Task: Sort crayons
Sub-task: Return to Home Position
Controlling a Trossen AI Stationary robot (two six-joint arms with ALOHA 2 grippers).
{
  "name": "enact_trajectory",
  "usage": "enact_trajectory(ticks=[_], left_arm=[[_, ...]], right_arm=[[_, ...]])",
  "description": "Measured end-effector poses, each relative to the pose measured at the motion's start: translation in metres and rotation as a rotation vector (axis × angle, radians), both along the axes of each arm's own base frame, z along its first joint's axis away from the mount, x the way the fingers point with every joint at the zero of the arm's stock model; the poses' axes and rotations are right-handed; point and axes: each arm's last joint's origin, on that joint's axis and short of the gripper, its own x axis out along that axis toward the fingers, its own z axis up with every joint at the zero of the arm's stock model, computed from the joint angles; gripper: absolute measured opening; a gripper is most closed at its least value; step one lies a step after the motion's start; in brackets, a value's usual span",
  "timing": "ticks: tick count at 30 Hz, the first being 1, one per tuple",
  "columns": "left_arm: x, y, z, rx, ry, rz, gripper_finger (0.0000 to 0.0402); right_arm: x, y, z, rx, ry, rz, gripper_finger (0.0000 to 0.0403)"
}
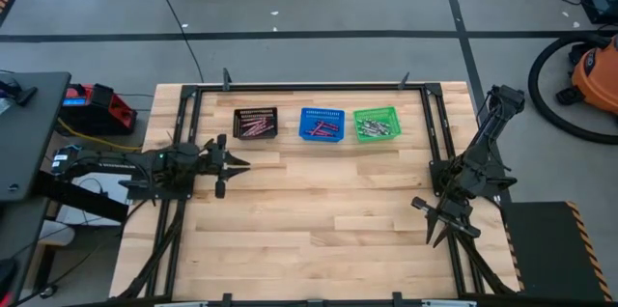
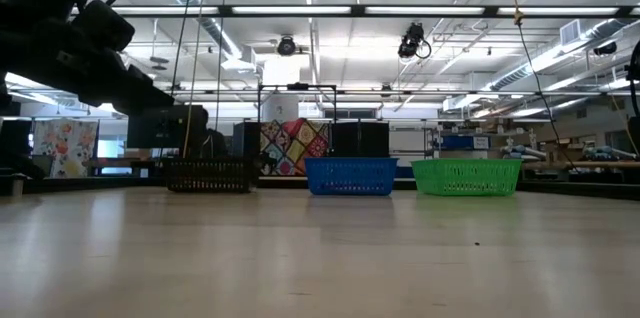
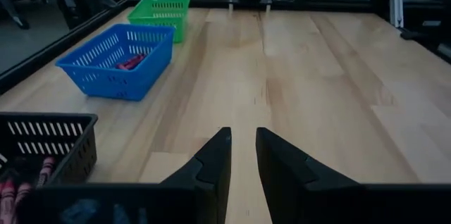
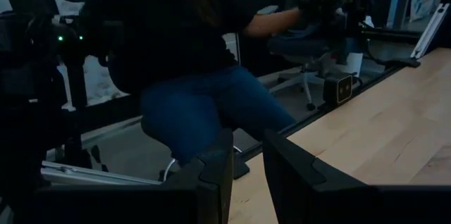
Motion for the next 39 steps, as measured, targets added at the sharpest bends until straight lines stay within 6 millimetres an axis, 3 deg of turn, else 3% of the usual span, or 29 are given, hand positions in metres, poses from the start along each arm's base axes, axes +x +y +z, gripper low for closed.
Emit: enact_trajectory(ticks=[11,25,39], left_arm=[[0.000,0.000,0.000,-0.024,-0.004,0.006,0.0075],[-0.001,0.000,0.001,-0.025,-0.015,0.006,0.0075],[-0.012,0.000,0.020,-0.022,-0.226,0.003,0.0076]], right_arm=[[-0.001,-0.001,0.001,0.011,-0.008,0.000,0.0085],[-0.008,-0.011,0.021,0.180,-0.131,0.000,0.0085],[-0.013,-0.018,0.027,0.239,-0.178,0.000,0.0085]])
